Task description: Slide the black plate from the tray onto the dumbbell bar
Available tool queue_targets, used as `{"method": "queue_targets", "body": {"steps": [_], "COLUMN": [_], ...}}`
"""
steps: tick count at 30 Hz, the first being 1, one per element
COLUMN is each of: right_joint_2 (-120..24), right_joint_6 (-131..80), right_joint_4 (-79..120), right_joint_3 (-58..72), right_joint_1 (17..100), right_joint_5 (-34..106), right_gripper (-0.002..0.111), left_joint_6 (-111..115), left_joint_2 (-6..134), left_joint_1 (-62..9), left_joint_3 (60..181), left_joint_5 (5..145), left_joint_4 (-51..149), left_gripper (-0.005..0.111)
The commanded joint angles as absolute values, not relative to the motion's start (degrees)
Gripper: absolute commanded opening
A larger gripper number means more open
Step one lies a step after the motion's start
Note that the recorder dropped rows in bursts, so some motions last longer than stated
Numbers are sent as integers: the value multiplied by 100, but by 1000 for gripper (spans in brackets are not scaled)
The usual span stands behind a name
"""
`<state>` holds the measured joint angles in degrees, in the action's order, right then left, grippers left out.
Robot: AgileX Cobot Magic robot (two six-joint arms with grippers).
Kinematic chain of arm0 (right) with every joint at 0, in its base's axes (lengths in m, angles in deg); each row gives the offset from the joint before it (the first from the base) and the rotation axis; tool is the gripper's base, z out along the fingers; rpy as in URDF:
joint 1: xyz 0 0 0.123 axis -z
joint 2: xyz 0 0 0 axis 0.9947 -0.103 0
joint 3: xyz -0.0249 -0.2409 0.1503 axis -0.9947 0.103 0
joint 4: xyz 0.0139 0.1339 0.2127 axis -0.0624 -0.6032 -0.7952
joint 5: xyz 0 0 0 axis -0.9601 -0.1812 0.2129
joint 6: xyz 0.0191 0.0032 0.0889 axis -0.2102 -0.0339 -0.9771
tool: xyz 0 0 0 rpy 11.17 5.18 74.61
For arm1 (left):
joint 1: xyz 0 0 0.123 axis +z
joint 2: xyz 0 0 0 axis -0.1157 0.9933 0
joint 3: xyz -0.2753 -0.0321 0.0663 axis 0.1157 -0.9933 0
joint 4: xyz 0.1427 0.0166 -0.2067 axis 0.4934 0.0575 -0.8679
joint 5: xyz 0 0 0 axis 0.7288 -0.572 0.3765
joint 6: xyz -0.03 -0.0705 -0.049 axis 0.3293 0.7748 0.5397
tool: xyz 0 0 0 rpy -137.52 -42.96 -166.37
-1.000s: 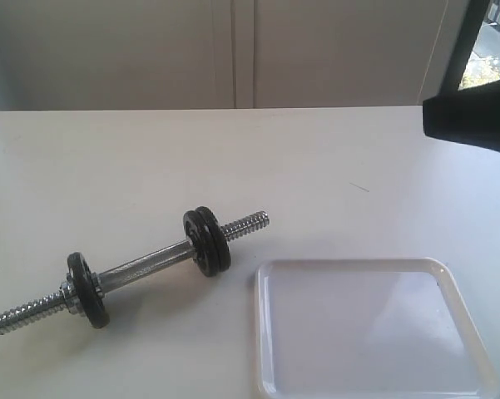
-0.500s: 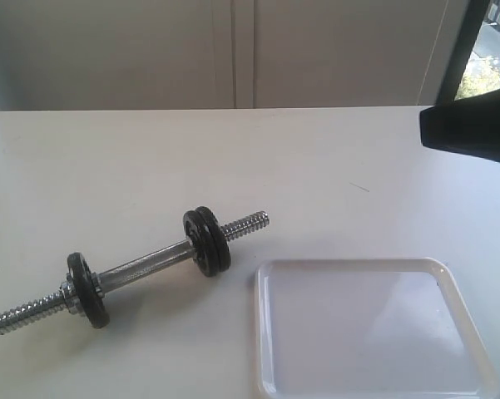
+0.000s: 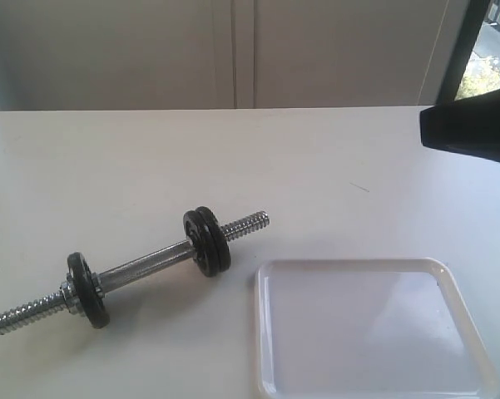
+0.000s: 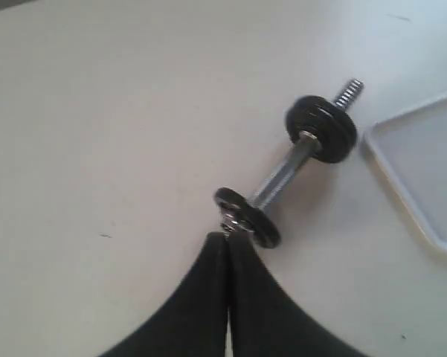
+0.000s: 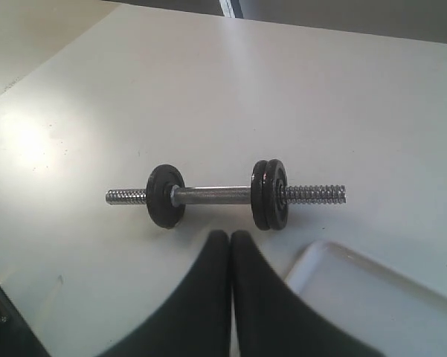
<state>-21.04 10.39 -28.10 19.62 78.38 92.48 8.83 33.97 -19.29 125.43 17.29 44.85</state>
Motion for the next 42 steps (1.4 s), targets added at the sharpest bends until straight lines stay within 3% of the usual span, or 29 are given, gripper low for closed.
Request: {"method": "queue_targets", "body": {"steps": [1, 10, 23, 32, 42], "right_joint_2": [-2072, -2072, -2072, -2072, -2072], "right_joint_6": [1020, 1020, 1020, 1020, 1020], "right_joint_4": [-2855, -2855, -2855, -2855, -2855], "right_joint_3": [1993, 1993, 1993, 1993, 1993], "right_joint_1": [7872, 7872, 7872, 7872, 7872], "right_joint_5": [9255, 9255, 9255, 9255, 9255], "right_gripper": [0, 0, 0, 0, 0], "left_joint_6": [939, 939, 2012, 1987, 2010], "left_joint_2": [2577, 902, 78, 78, -567], "left_joint_1": [-1198, -936, -936, -936, -936], "left_joint_3": [12527, 12527, 12339, 9731, 6993], "left_joint_5": [1695, 1727, 1879, 4733, 5556], "left_joint_4": [4977, 7109, 6438, 5265, 5187], "left_gripper": [0, 0, 0, 0, 0]}}
